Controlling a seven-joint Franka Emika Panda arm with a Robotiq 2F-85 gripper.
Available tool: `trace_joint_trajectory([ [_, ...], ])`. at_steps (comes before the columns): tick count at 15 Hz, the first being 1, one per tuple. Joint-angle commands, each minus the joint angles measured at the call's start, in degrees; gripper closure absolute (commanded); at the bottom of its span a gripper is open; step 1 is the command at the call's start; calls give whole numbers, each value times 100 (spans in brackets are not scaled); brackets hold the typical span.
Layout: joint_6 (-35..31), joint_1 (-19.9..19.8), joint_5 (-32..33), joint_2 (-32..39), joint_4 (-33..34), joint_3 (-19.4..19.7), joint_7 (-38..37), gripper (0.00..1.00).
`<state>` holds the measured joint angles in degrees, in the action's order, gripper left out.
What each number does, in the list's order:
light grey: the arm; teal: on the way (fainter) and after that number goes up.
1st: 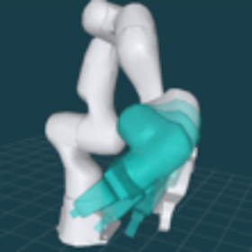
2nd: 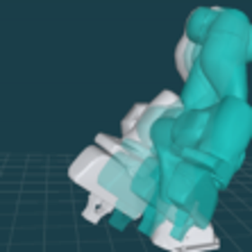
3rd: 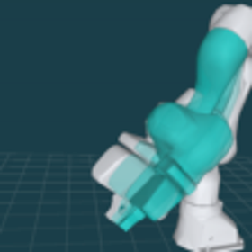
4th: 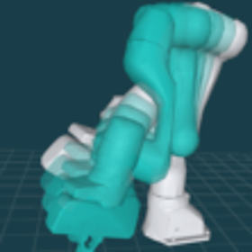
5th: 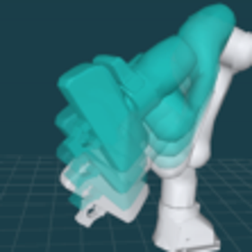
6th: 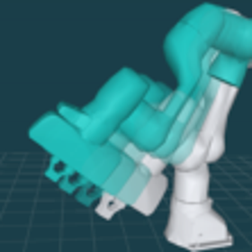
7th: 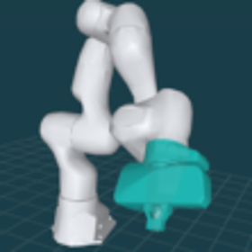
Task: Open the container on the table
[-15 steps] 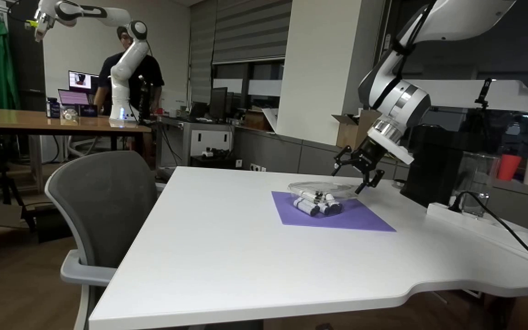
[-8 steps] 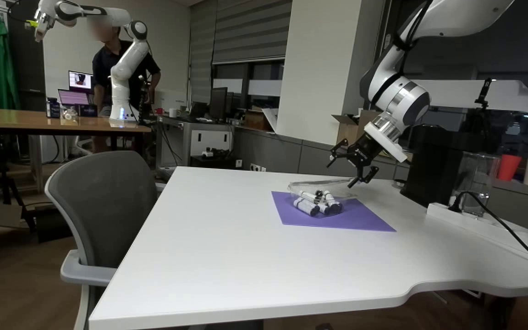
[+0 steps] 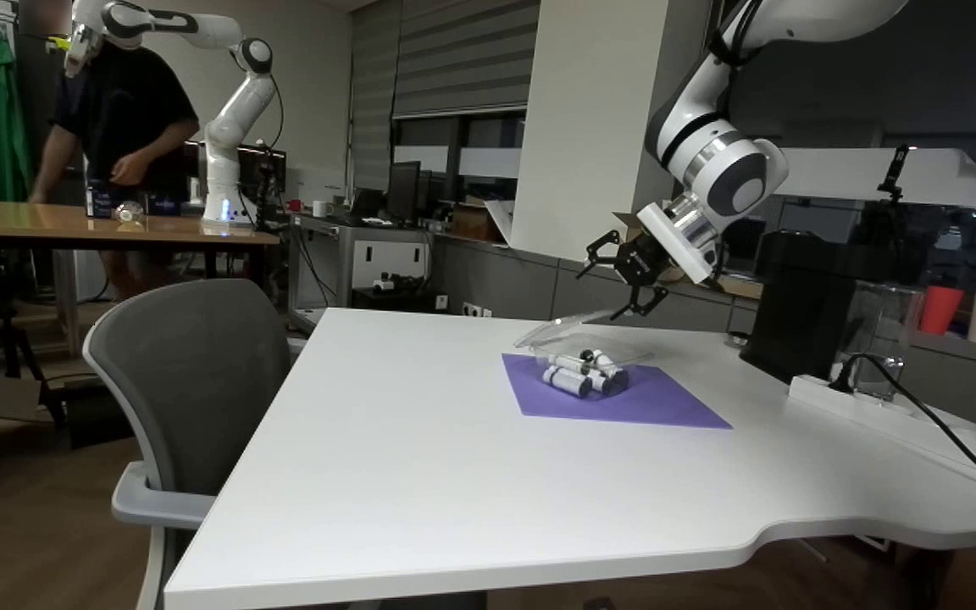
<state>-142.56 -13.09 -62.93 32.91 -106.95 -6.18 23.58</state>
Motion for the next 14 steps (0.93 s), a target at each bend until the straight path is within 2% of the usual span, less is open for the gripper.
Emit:
trace_joint_trajectory([
  [1,-677,342,-965,-287,-294,-110,280,0],
  [2,-897,451,-1333,-281,-279,-150,393,0],
  [3,-1309,410,-1745,-218,-215,-417,650,0],
  [5,-1971,589,-2485,-90,-43,-592,1111,0],
  [9,-2927,780,-4002,-20,344,-794,2271,0],
  [12,-3089,1025,-5507,-100,774,-549,3752,0],
  [14,-3032,1160,-6151,-135,944,-337,4379,0],
])
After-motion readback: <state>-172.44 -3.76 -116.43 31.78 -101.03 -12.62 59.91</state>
